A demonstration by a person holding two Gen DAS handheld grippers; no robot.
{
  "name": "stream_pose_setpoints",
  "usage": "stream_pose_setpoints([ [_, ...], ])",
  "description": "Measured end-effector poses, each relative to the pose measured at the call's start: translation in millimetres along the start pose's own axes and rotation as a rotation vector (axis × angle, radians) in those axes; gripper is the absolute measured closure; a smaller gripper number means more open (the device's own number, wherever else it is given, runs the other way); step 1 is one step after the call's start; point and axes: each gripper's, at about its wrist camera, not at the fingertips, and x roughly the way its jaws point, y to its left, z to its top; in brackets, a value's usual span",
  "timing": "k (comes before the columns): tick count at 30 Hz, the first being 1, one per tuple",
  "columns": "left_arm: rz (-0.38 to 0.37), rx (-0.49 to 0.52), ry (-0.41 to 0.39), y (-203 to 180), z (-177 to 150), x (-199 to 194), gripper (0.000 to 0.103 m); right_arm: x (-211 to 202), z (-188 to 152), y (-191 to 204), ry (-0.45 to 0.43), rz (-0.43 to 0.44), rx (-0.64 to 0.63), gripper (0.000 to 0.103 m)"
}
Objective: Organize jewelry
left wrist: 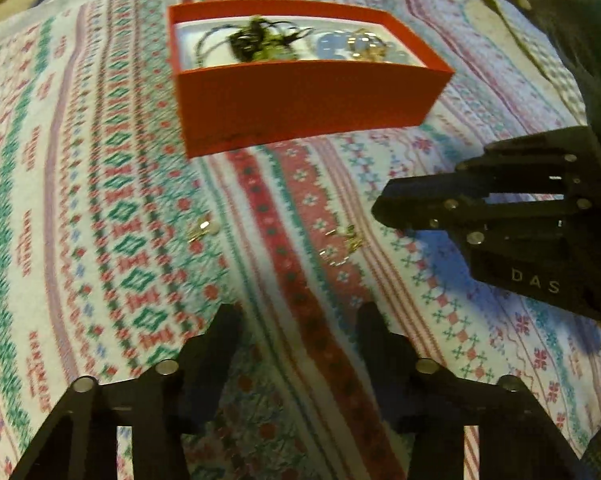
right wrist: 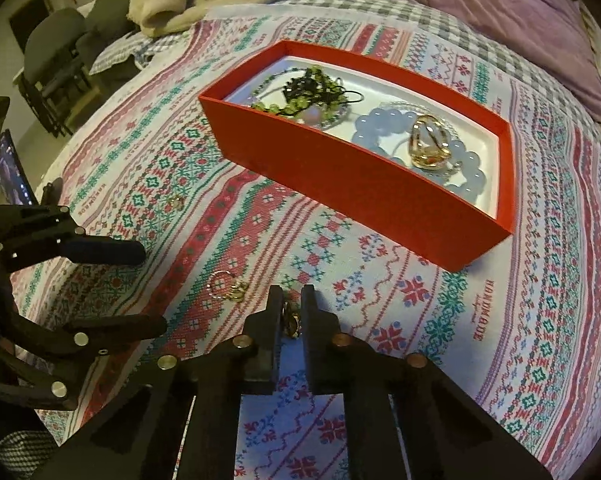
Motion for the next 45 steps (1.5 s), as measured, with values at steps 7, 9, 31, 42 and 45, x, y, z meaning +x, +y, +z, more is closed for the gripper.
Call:
stream_pose_setpoints([
  [7, -0.020, 0.078, -0.002, -10.8, 13.6, 19.5, 0.064, -6.6, -4.6, -5.0, 0.001, -0.002, 0.015, 0.096],
  [9, -0.015, 0.098, -0.009, -15.2, 18.5, 24.7, 0.065, -9.0, -6.7, -7.0, 0.001, -0.004, 0.018, 0.096],
  [31, 0.044, 0.189, -0.009, -19.8, 5.4, 13.8, 0.103, -34.4, -18.1, -8.1, -0.021, 0.016, 0.011, 0.097],
  [42, 0.029, 0.164, -0.002, -11.7, -10.1, -1.4, 0.103, -42.2, -28.1, -12.0, -0.008, 0.050, 0.049, 0.097],
  [45, 0.020, 0.158, -0.018, -9.4, -14.0, -6.9, 0.096, -44.4, -31.5, -15.7, -0.011, 0.095, 0.072, 0.096],
])
